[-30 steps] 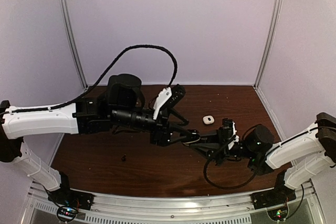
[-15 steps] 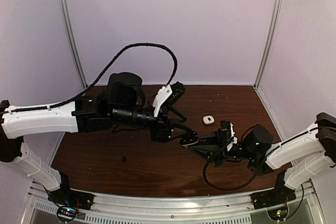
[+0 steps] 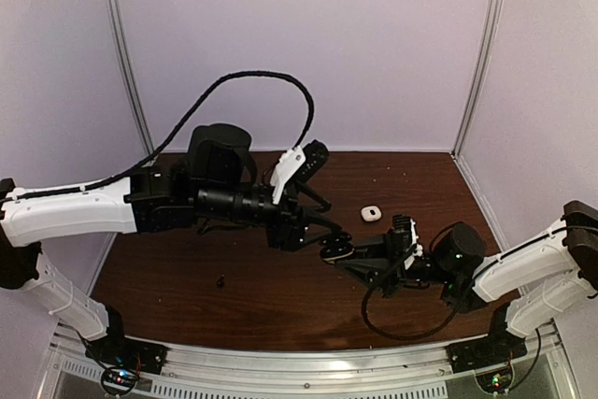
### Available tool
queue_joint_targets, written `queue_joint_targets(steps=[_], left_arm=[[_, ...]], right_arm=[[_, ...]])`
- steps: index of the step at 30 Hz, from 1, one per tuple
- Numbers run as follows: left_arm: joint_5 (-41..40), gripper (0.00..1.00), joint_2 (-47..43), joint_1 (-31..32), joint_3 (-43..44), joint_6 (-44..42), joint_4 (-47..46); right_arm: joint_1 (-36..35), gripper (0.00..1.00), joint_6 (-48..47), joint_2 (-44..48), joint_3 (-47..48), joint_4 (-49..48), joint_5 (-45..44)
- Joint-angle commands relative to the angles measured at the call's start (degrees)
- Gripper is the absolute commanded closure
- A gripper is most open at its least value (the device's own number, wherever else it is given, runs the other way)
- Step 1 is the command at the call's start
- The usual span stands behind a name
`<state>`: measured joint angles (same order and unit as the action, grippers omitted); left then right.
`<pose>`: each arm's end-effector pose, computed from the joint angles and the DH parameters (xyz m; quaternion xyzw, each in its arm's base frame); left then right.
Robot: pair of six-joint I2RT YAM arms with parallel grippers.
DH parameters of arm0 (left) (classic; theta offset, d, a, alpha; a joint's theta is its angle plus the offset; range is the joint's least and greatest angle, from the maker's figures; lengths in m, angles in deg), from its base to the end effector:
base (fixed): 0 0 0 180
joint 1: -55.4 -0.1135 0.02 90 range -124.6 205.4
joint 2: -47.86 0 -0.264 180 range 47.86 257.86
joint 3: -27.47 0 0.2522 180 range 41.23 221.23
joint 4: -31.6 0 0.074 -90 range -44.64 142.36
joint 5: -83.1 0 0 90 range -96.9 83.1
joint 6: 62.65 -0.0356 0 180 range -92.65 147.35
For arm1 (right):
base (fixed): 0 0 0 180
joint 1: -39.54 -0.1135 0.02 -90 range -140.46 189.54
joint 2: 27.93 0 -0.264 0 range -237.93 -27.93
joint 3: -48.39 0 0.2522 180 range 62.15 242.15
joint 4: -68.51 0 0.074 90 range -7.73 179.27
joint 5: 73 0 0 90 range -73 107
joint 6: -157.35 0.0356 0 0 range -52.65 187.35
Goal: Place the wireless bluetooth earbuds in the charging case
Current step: Open the charging case, then move the right earbud to the center of the board.
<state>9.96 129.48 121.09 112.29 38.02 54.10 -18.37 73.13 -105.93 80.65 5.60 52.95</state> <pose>0.1286 -0.3098 0.3530 0.4479 0.6764 -0.4478 0.3760 0.1095 0.2139 0.2215 -0.4712 0.3981 0.5595 0.5536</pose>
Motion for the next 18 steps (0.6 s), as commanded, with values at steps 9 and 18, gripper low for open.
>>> queue_joint_targets(steps=[9, 18], left_arm=[[-4.7, 0.41, -8.5, -5.7, -1.2, 6.0, -1.3], [-28.4, 0.44, -21.7, -12.1, -22.6, 23.9, 5.0]], right_arm=[[-0.3, 1.00, 0.5, 0.7, -0.7, -3.9, -1.6], [0.5, 1.00, 0.5, 0.9, -1.9, -4.3, -2.1]])
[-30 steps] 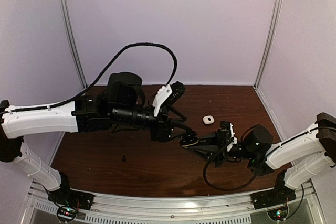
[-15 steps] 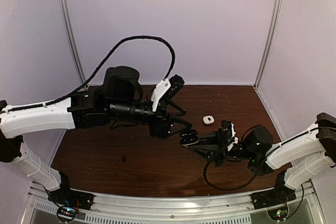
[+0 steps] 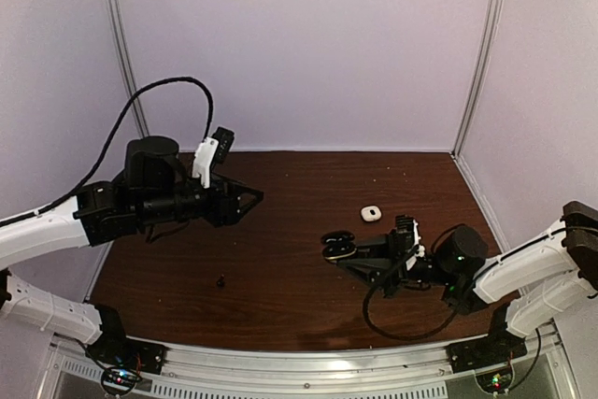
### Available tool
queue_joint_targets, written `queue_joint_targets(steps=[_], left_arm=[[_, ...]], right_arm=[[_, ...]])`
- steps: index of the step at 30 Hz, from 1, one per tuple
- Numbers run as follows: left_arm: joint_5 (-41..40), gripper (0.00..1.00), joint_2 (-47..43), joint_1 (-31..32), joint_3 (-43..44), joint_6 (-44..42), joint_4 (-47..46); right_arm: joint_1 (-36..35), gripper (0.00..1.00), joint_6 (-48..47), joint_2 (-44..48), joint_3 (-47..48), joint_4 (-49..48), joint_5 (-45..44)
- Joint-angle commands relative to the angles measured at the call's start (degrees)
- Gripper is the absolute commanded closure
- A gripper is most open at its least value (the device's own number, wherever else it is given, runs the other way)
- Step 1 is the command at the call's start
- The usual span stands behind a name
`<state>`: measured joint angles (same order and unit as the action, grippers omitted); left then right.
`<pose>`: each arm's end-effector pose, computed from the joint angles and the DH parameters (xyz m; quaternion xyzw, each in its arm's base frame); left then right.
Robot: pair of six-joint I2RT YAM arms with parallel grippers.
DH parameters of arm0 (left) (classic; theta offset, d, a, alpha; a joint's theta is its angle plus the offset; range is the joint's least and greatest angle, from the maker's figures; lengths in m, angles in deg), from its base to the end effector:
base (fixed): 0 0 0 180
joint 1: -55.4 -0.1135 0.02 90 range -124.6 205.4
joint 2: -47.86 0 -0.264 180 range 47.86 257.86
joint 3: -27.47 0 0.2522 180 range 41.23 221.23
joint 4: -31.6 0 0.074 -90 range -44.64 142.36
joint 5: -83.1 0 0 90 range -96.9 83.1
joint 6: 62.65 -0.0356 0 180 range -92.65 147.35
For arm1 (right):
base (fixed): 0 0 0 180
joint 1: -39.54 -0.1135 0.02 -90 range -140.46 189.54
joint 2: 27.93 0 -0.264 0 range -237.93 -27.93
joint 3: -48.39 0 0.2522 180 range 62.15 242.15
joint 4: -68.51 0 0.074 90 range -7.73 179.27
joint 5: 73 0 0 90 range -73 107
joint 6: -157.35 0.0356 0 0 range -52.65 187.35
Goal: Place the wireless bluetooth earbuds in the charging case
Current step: Move the right earbud to the center of the board.
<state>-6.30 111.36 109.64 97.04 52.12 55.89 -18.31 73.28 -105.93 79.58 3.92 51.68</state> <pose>0.1499 -0.2088 0.3422 0.2090 0.7827 -0.3762 0.4496 0.1085 0.2106 0.2194 -0.4627 0.4004 0.5565 0.5620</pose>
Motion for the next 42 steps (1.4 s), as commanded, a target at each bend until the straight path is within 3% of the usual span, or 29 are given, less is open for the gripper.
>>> queue_joint_targets(steps=[1, 5, 8, 12, 19, 24, 32, 42], left_arm=[[-13.5, 0.45, -4.8, -0.6, -10.1, 11.8, 3.1], [-16.4, 0.48, -8.1, -0.6, -20.7, 19.8, -0.1], [-18.0, 0.50, -9.2, 1.3, -27.8, 20.9, -6.4], [-29.2, 0.50, -7.8, 7.8, -31.3, 19.0, -7.5], [-35.2, 0.52, -10.6, 9.5, -39.7, 21.3, -12.4], [-34.6, 0.54, -11.5, 9.5, -43.0, 19.6, -14.9], [-30.4, 0.57, -3.5, 9.5, -44.9, 16.9, -21.8], [-29.7, 0.60, 0.0, 9.4, -47.3, 14.8, -26.6]], right_arm=[[0.5, 1.00, 0.5, 0.8, -0.9, -2.8, -0.7], [0.9, 1.00, 1.0, 0.1, -0.8, -3.6, -0.3], [1.0, 1.00, 1.2, 0.0, -0.7, -3.8, -0.2], [1.2, 1.00, 1.1, 0.5, -0.9, -3.4, -0.3], [1.3, 1.00, 1.3, 1.1, -1.1, -3.0, -0.3], [1.3, 1.00, 1.0, 1.3, -1.0, -2.6, -0.2], [1.3, 1.00, 1.2, 1.4, -0.9, -2.6, -0.2], [1.3, 1.00, 0.9, 2.0, -0.7, -1.4, -0.2]])
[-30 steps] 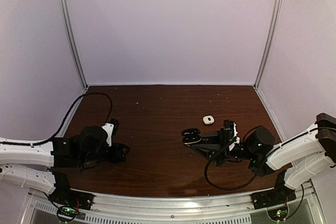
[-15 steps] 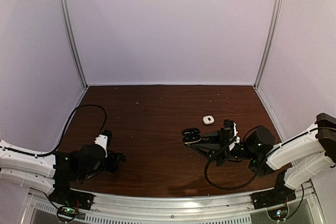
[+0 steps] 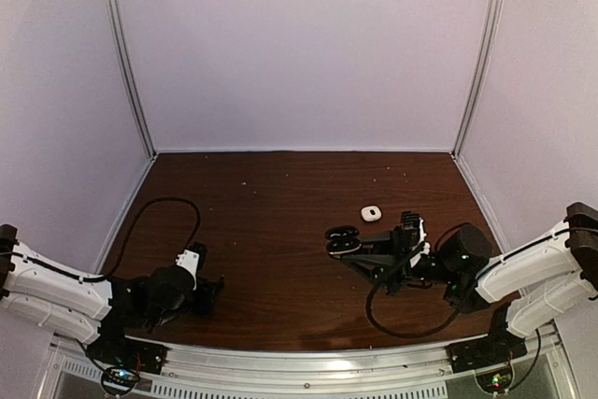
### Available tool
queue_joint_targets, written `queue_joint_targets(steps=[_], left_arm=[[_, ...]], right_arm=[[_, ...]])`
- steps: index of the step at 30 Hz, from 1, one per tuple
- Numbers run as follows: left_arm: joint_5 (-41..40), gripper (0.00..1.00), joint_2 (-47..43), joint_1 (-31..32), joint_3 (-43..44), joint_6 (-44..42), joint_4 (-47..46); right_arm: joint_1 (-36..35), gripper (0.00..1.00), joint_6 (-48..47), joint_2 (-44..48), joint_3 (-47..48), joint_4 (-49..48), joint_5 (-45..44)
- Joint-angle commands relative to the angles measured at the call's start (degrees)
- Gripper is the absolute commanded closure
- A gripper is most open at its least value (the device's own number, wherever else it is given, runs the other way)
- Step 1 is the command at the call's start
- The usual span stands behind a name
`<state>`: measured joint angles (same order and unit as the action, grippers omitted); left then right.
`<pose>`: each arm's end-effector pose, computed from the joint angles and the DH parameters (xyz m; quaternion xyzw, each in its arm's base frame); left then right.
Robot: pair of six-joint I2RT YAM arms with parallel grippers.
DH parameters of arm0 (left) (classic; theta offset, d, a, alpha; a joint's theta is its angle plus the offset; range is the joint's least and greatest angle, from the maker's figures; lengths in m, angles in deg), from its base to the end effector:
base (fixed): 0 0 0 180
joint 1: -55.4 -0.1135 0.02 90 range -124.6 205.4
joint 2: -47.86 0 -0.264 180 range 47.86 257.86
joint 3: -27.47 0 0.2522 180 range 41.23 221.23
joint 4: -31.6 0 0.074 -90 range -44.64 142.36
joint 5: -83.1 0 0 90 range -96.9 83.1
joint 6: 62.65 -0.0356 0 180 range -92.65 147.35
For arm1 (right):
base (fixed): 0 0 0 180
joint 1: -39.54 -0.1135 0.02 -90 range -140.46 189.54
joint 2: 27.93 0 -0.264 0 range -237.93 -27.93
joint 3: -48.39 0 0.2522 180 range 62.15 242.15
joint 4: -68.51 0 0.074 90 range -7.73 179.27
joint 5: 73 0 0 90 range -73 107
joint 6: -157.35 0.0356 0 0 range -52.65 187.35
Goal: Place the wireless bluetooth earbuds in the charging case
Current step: Move the right earbud to the center of the board.
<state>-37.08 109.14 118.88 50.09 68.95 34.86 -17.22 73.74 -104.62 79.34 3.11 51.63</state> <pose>0.0910 -0.1424 0.1175 0.0632 0.8859 -0.1676 0.4279 0.1105 0.2056 0.2245 -0.4542 0.3941 0.5547 0.5751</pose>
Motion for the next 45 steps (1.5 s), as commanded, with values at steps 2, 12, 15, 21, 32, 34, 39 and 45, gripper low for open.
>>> queue_joint_targets(steps=[2, 12, 15, 21, 32, 34, 39, 45], left_arm=[[1.8, 0.60, 4.5, 0.1, -0.3, -2.6, -7.0], [4.7, 0.63, 10.8, -2.1, -0.4, -5.2, -13.1], [5.3, 0.65, 12.6, -3.3, -0.6, -5.4, -13.8], [5.5, 0.67, 15.7, -4.1, -0.8, -6.1, -15.5], [6.7, 0.78, 21.0, -4.2, 0.8, -7.8, -16.6], [7.6, 0.81, 22.2, -4.2, 1.9, -9.9, -16.9], [10.5, 0.85, 26.2, -4.2, 4.8, -14.4, -20.1], [18.3, 0.88, 33.8, -4.2, 10.3, -21.6, -25.6]], right_arm=[[0.2, 1.00, 0.5, 0.6, -0.2, -0.5, -0.1], [0.3, 1.00, 0.3, 1.2, -0.1, 0.5, -0.1], [0.3, 1.00, 0.2, 1.3, 0.0, 0.8, -0.3], [0.3, 1.00, 0.3, 1.2, 0.0, 0.9, -0.2], [0.4, 1.00, -0.2, 1.5, -0.1, 1.7, -0.5], [0.3, 1.00, -0.2, 1.6, -0.2, 1.7, -0.5], [0.4, 1.00, -0.3, 1.9, -0.4, 1.8, -0.6], [0.5, 1.00, -0.4, 2.8, -1.0, 2.0, -1.0]])
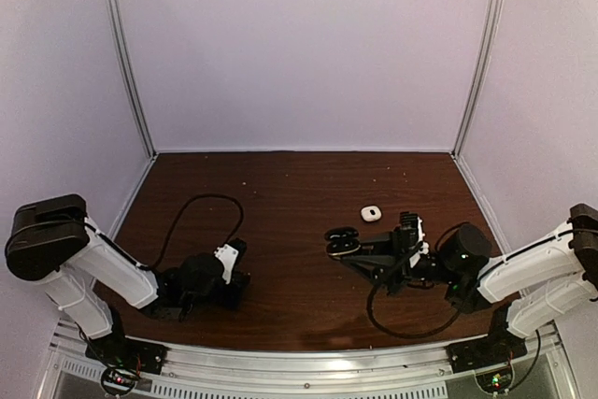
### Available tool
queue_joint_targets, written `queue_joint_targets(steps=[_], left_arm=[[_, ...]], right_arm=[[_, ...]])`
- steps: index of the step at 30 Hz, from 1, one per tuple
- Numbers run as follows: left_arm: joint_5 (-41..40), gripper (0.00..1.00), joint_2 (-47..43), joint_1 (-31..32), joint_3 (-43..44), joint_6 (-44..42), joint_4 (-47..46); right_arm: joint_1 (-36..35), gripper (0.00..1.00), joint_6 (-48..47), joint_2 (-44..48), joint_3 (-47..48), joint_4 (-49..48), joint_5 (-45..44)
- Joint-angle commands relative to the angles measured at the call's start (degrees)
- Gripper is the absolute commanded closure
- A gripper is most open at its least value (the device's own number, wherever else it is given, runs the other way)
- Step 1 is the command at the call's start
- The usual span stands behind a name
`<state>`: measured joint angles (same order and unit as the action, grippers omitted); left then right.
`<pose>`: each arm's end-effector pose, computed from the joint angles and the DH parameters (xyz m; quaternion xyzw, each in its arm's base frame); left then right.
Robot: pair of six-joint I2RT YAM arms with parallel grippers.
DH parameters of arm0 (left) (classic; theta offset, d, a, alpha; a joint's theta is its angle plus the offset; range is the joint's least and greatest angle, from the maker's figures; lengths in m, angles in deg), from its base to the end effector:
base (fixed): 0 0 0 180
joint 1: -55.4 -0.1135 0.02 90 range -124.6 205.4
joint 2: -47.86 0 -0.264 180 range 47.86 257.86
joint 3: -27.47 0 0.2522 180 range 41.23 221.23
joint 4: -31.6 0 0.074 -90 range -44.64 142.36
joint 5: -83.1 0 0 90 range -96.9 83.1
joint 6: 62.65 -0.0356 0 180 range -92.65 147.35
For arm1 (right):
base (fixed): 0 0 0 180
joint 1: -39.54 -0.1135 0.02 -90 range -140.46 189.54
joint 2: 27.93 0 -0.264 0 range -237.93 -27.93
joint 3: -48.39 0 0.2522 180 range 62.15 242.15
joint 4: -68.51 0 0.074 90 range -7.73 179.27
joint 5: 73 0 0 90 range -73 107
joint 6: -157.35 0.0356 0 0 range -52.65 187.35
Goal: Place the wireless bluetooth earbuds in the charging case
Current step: Move the right earbud to the center of the board.
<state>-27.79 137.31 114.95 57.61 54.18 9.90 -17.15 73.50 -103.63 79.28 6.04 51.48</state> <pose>0.1281 -0.1928 0.0952 0.1718 0.8692 -0.1785 0.4278 0.1107 0.2051 0.2229 -0.4570 0.4076 0.5512 0.5668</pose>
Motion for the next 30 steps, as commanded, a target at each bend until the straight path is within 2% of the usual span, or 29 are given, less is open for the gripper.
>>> queue_joint_targets(steps=[1, 4, 8, 13, 17, 19, 24, 30], left_arm=[[11.4, 0.89, 7.3, -0.2, 4.3, -8.8, -1.2], [18.5, 0.89, 11.9, -0.2, 9.2, -14.5, -0.9], [24.8, 0.88, 12.6, -0.3, 11.4, -19.5, -2.2], [28.6, 0.71, 11.4, -0.3, 13.4, -24.8, -0.3], [28.7, 0.54, 9.2, -0.6, 12.2, -25.7, -2.5], [28.4, 0.49, 8.6, -0.6, 11.1, -25.7, -4.2], [25.1, 0.49, 8.5, -0.6, 9.0, -24.7, -6.8], [20.2, 0.56, 9.4, -0.6, 7.4, -24.6, -8.7]], right_arm=[[0.5, 1.00, -0.2, 2.0, -1.0, -0.7, -0.8], [0.6, 1.00, -0.3, 2.5, -1.0, -0.3, -0.9], [0.7, 1.00, -0.4, 3.6, -1.4, 0.4, -0.9], [0.8, 1.00, -0.6, 4.4, -1.8, 1.0, -1.0], [0.8, 1.00, -0.4, 4.2, -1.7, 0.8, -0.7], [0.8, 1.00, -0.4, 4.2, -1.7, 0.8, -0.6], [0.9, 1.00, -0.4, 4.5, -1.8, 0.9, -0.7], [0.9, 1.00, -0.4, 4.7, -1.8, 1.2, -0.9]])
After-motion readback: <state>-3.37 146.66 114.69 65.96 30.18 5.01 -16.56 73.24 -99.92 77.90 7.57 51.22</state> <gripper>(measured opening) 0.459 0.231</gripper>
